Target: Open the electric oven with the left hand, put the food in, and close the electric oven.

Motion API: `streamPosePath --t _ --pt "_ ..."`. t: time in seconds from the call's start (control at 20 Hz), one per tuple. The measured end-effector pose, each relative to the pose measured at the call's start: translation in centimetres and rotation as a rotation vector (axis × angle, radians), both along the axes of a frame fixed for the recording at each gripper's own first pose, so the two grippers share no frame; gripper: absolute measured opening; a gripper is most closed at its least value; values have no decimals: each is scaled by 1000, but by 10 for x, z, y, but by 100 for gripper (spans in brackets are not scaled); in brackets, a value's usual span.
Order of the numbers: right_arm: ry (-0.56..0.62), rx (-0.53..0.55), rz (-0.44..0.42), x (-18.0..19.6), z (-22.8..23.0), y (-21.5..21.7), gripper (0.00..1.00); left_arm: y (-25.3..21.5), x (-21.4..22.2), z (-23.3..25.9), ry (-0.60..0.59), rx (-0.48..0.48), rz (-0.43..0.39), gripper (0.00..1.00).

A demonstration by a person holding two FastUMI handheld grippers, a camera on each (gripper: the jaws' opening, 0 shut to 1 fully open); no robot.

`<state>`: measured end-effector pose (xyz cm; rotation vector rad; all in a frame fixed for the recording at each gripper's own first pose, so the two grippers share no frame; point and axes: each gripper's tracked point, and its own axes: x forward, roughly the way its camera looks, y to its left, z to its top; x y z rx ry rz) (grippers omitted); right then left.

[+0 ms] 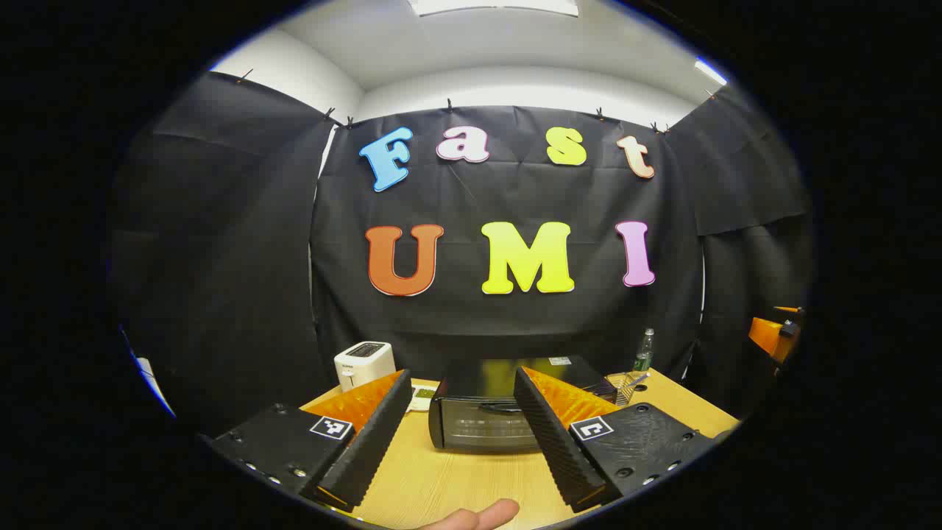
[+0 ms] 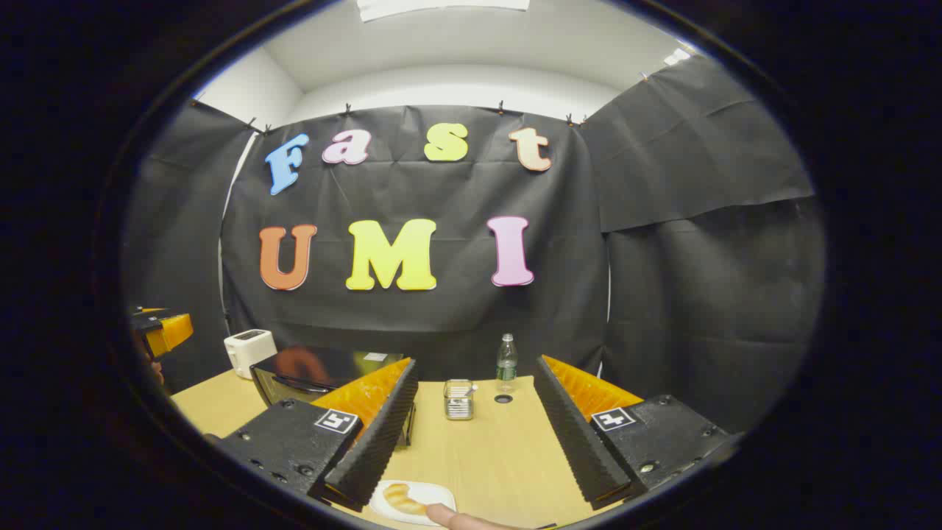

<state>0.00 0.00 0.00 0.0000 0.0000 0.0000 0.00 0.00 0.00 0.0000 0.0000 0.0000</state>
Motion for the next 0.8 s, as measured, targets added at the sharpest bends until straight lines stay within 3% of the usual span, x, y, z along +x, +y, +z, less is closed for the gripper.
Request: streamPosePath --t 0.5,0.8 --pt "-14 9 20 -6 -1 -3 96 -19 24 -14 25 -20 -55 92" --pt "-21 15 34 -9 -2 -1 96 -32 74 -28 28 -56 -103 92"
